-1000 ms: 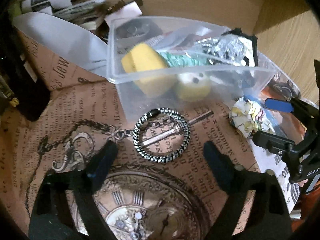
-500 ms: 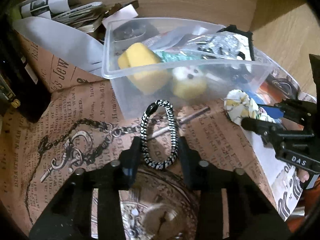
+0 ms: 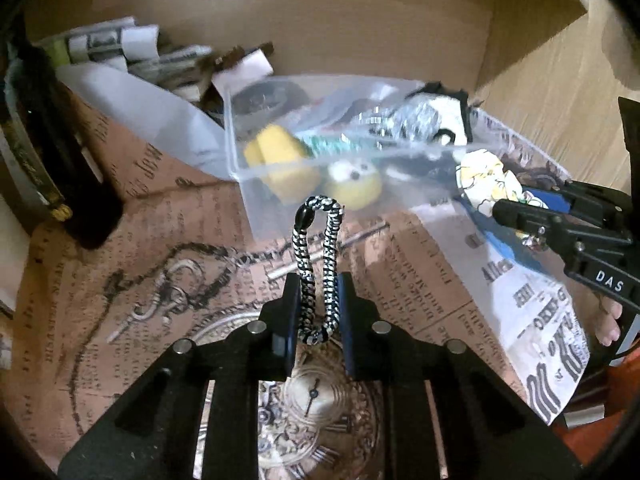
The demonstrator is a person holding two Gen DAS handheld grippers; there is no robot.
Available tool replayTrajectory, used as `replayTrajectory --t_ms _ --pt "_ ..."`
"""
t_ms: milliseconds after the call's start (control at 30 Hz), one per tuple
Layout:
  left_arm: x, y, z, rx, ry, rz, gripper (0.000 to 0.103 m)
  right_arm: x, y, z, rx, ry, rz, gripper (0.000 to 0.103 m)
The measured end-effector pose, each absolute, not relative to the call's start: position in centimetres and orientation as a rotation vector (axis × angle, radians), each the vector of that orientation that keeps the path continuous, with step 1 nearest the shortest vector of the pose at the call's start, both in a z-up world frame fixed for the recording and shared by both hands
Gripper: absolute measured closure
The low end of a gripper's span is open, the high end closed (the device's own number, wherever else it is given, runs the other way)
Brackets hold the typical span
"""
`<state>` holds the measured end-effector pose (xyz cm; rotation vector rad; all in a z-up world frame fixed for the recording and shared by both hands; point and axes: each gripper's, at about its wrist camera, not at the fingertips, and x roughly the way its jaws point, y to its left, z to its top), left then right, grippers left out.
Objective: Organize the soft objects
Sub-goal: 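Grasp the floral scrunchie with the right gripper while the left grasps the braided bracelet, then lower scrunchie and bracelet into the clear box and open both grippers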
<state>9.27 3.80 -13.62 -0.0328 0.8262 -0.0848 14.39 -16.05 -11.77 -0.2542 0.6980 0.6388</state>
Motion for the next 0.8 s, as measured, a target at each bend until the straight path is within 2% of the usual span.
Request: replayTrajectory --t_ms 467,800 --pt "12.3 4.0 -6.9 -0.043 0.653 -0.08 0.085 16.4 -16.6 -6.2 -0.171 0.512 0.582 0.08" --pt "16.5 3.1 -6.4 -0.036 0.648 -0.103 0.084 20.5 -16.5 -5.7 -0.136 0.5 0.511 0.08"
